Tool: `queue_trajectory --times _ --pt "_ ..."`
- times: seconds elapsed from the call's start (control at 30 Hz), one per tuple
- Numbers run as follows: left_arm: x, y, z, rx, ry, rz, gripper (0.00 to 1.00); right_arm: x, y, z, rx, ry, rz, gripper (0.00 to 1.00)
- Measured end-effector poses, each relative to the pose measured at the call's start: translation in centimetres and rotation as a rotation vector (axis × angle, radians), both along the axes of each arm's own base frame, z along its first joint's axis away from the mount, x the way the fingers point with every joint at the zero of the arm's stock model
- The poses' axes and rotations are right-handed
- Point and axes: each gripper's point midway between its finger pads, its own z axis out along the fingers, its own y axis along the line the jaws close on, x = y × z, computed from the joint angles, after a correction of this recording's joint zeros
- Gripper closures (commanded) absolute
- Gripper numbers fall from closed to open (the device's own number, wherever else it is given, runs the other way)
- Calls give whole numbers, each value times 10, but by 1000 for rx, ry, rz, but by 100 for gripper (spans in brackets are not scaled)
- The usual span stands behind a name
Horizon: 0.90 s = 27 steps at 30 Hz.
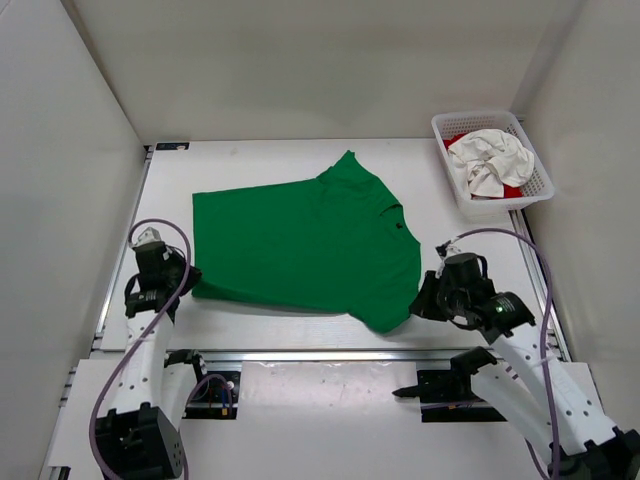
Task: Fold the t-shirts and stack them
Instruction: Flatten out the tshirt, then fold the flattened tshirt in 1/3 of the way
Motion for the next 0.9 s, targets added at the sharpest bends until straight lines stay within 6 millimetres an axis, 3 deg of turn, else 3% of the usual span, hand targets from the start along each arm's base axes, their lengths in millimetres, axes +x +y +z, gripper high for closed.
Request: queue_trajectory --times 0.13,0.27,0.47,0.9 --pt "12 3 2 -50 -7 19 100 26 -6 0 -13 42 -49 100" --pt "22 10 -9 -133 9 74 100 86 -13 15 -22 14 -108 100" --pt "32 13 -27 -213 43 129 100 166 3 32 -32 -59 -77 100" --pt "40 28 -45 -252 72 210 100 277 11 10 -53 -66 -92 100"
